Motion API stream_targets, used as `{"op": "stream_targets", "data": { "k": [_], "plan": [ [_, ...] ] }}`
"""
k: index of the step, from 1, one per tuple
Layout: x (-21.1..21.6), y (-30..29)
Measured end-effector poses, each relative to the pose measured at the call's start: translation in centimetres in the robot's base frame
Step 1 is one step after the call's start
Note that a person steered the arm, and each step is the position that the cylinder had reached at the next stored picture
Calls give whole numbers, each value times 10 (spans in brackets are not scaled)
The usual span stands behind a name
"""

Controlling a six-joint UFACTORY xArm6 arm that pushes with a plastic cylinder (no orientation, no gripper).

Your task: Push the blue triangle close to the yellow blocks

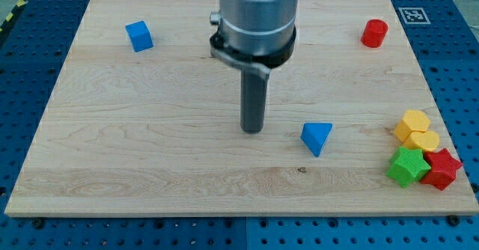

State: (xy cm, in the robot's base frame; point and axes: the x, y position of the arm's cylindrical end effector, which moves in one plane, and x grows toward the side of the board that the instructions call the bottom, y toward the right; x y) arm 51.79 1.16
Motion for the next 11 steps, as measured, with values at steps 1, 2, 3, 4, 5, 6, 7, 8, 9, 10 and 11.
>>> {"op": "stream_targets", "data": {
  "k": [1,2,3,4,5,6,7,8,9,10,11],
  "plan": [
    [9,41],
    [9,104],
    [9,141],
    [7,111],
    [-19,87],
    [-30,109],
    [-24,134],
    [-11,147],
    [-1,158],
    [-2,158],
    [-24,138]
  ]
}}
